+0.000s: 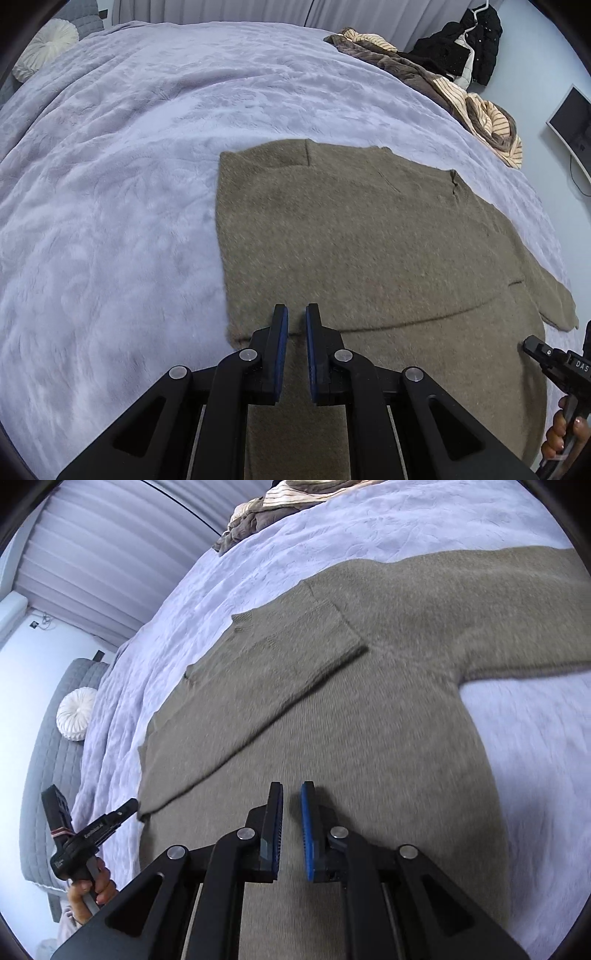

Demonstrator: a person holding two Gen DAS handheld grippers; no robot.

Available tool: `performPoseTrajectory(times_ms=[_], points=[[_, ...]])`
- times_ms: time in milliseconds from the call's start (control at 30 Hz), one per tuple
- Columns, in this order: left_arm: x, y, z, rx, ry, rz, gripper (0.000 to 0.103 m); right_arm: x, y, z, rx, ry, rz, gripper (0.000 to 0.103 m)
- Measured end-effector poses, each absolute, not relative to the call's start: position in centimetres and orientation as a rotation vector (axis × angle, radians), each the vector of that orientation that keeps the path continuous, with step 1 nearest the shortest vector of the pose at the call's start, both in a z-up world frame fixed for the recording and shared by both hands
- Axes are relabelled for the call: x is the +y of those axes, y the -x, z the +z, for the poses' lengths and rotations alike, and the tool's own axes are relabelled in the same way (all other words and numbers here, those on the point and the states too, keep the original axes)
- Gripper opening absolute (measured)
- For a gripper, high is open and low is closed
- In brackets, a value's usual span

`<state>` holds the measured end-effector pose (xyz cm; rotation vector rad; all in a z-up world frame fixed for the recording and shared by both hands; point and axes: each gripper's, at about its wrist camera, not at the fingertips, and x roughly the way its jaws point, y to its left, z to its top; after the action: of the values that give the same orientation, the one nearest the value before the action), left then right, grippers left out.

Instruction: Fold small clothes

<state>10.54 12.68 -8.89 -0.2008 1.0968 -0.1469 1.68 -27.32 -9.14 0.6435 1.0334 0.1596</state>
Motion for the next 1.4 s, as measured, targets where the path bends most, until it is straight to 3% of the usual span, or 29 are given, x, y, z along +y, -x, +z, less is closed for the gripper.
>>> performPoseTrajectory(times_ms=[233, 267, 367, 633, 733, 1400], points=[[8.4, -7.0, -9.5, 1.135, 0.188, -0.175, 0.011, -30.4, 1.6, -8.6, 1.003, -0.694, 0.131, 0.012], [7.8, -6.6, -9.4, 1.135, 0.184, -0.179, 0.011, -31.0, 2.0, -8.5, 0.996, -0.700, 0.121, 0.017], [5.5, -5.5, -8.8, 1.131, 0.155, -0.186, 0.011, -33.4, 3.4, -8.1, 0.956, -0.730, 0.087, 0.051], [0.7, -3.8, -8.3, 1.132, 0.081, -0.198, 0.013, -39.9, 5.6, -7.0, 0.863, -0.798, -0.002, 0.051], [-0.5, -3.4, -7.8, 1.118, 0.076, -0.177, 0.101, -42.9, 6.3, -6.8, 0.819, -0.836, -0.060, 0.052], [-10.1, -4.2, -7.6, 1.147, 0.029, -0.288, 0.102, -57.6, 6.2, -7.9, 0.583, -1.063, -0.341, 0.053]])
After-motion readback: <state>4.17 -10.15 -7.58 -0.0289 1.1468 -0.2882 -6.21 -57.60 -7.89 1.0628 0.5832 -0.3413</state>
